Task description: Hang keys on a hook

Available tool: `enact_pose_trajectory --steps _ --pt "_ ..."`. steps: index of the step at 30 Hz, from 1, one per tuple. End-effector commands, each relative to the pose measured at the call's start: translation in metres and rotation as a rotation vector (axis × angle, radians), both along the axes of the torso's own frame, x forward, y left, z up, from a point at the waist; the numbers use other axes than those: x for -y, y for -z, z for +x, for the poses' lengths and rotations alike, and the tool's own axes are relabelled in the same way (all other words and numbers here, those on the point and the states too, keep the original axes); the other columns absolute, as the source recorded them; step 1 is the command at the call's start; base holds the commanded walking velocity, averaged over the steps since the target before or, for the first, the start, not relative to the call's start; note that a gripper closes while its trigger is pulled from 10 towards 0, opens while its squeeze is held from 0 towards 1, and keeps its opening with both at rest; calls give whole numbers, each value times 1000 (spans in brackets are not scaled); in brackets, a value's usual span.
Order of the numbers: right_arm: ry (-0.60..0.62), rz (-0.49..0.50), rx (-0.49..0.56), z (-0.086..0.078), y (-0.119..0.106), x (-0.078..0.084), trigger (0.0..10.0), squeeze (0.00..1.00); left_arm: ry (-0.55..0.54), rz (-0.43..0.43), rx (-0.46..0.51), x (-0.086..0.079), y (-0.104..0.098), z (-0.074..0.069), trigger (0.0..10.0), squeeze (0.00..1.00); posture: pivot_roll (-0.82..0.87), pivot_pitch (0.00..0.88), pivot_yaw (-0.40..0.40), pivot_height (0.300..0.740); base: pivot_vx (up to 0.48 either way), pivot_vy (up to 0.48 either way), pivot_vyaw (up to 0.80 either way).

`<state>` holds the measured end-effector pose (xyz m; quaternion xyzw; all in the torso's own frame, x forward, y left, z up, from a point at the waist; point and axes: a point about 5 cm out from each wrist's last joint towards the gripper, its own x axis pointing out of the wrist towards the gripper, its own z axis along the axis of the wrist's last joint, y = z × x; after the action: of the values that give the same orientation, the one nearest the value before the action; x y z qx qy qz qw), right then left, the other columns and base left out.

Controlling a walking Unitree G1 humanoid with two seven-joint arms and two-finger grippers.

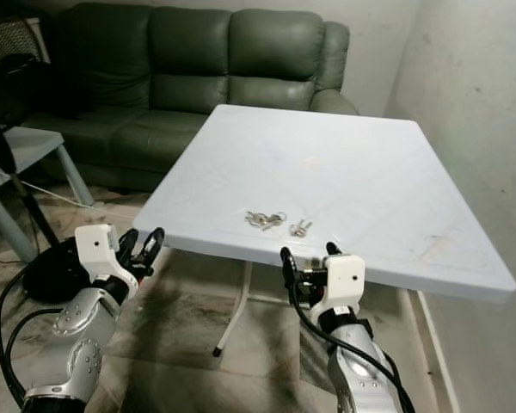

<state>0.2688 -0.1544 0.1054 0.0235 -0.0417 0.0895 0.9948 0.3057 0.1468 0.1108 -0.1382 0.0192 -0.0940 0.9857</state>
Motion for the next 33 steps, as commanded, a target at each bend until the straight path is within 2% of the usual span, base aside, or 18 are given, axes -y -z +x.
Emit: enact_pose_trajectory --steps 1,11,33 --pt "15 -1 8 0 -3 5 10000 0 21 6 14 5 -3 0 10000 0 1 0 -15 740 0 0 0" --pt "11 0 6 0 -3 5 10000 0 26 -3 15 6 -3 0 10000 0 1 0 -15 740 84 0 0" --pt "-3 -5 3 0 -1 3 10000 0 41 -7 14 9 -3 -1 10000 0 2 0 -18 740 387 0 0"
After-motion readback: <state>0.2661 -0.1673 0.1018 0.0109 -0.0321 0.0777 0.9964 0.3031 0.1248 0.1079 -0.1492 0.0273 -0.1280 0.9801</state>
